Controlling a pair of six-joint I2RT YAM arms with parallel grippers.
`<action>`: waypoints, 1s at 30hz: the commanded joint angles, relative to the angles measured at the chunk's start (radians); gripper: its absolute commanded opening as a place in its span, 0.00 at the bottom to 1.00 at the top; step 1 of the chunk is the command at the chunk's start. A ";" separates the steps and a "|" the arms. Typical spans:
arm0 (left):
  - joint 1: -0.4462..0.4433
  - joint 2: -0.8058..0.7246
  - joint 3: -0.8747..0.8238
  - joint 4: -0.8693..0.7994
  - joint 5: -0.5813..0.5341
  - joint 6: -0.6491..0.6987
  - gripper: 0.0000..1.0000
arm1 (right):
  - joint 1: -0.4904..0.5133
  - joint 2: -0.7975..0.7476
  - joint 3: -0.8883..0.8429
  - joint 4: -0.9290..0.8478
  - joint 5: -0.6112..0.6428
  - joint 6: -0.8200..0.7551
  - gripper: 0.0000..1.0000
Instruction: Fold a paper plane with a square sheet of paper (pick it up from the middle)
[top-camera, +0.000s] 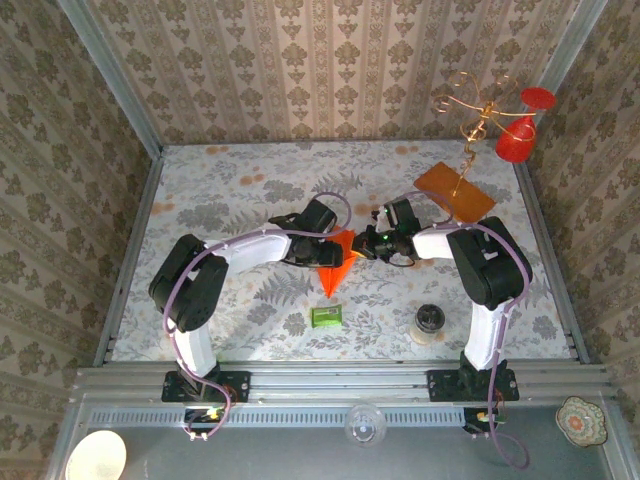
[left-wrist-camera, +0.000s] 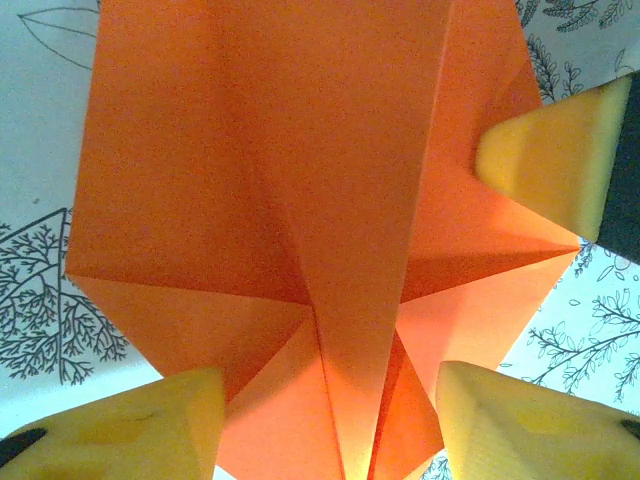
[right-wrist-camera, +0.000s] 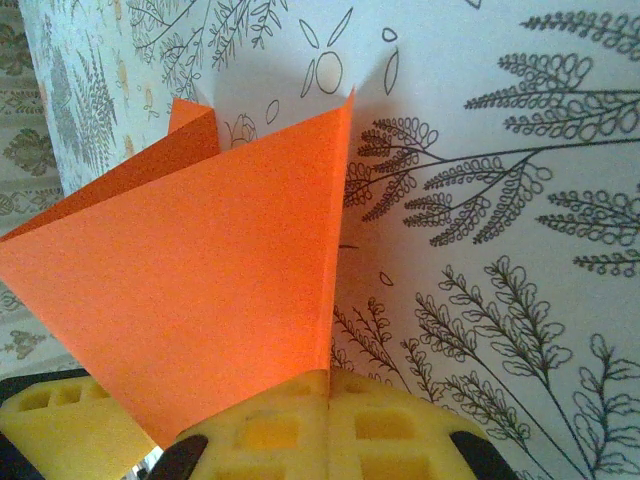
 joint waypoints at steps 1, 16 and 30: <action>-0.002 0.003 0.029 -0.025 0.021 0.029 0.59 | 0.004 0.008 0.004 -0.021 -0.014 -0.020 0.01; -0.054 0.053 0.063 -0.049 0.060 0.028 0.55 | 0.004 0.018 0.016 -0.025 -0.018 -0.018 0.01; -0.056 0.073 0.078 -0.078 0.014 0.021 0.34 | 0.003 0.016 0.013 -0.022 -0.017 -0.015 0.01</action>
